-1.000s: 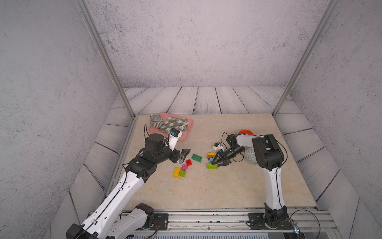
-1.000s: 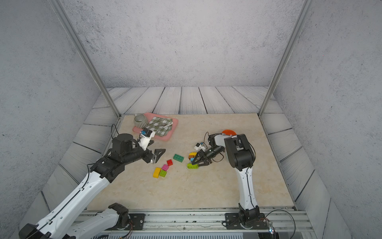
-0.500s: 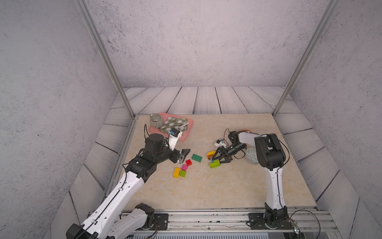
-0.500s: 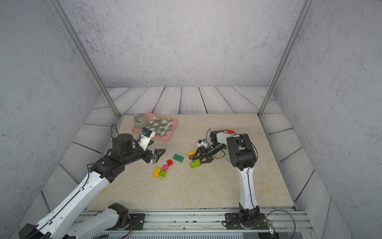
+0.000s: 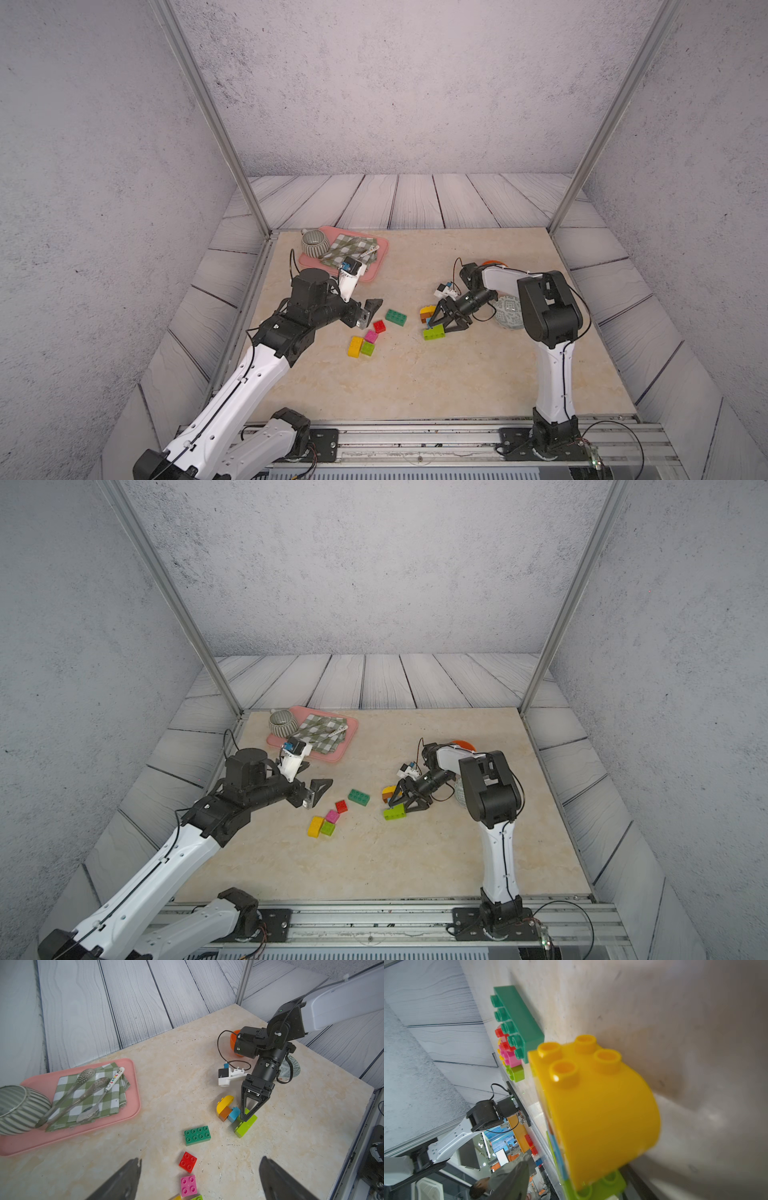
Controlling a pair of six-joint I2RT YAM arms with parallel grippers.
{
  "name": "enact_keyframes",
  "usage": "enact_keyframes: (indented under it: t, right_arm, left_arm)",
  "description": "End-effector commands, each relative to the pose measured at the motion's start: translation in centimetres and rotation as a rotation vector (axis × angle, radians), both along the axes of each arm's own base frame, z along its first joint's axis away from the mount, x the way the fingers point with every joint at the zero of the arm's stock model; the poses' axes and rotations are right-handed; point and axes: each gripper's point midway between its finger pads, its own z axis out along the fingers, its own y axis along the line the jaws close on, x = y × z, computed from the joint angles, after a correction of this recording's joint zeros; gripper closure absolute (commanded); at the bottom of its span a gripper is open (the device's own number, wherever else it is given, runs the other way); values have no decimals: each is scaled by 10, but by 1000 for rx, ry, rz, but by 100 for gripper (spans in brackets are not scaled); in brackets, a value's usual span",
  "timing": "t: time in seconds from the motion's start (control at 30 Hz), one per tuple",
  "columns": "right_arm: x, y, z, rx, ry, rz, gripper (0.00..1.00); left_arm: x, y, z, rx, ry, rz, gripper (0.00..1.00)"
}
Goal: Assemble the letter s with lego
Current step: Place the lego brick at the center of the board, then pick up the lego brick from the center of the board.
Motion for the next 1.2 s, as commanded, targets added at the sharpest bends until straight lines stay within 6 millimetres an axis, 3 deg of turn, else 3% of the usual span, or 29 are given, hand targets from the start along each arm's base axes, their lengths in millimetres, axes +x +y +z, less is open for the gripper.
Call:
enact_keyframes:
  t: [0.0,0.27,0.37,0.5,0.63,0.73,0.83,0.93,1.07,1.17]
  right_arm:
    - [3,-24,-24,-216,-54,-12,28]
    - [11,-37,-19,-353,-120,-30,26]
    - [20,-48,-3,-421,-190,-50,26]
    - [35,-67,46,-506,-361,-111,25]
    - [43,-86,122,-528,-615,-231,23]
    - [36,-95,171,-470,-802,-335,18]
    - [26,-101,210,-399,-942,-432,19]
    - [14,-106,234,-355,-1006,-482,18]
    - [0,-104,248,-311,-1004,-468,19]
    - [-9,-101,249,-293,-988,-431,18]
  left_arm:
    - [1,2,7,-22,-26,5,5]
    - [1,2,8,-23,-27,7,5]
    - [1,3,7,-20,-27,10,5]
    - [3,5,3,-10,-18,24,6]
    - [12,9,-15,34,76,81,11]
    - [18,5,-34,110,231,110,23]
    - [21,-1,-55,243,341,152,27]
    - [22,-15,-74,394,397,159,26]
    - [25,-39,-108,547,503,137,22]
    - [35,-35,-138,747,547,213,11]
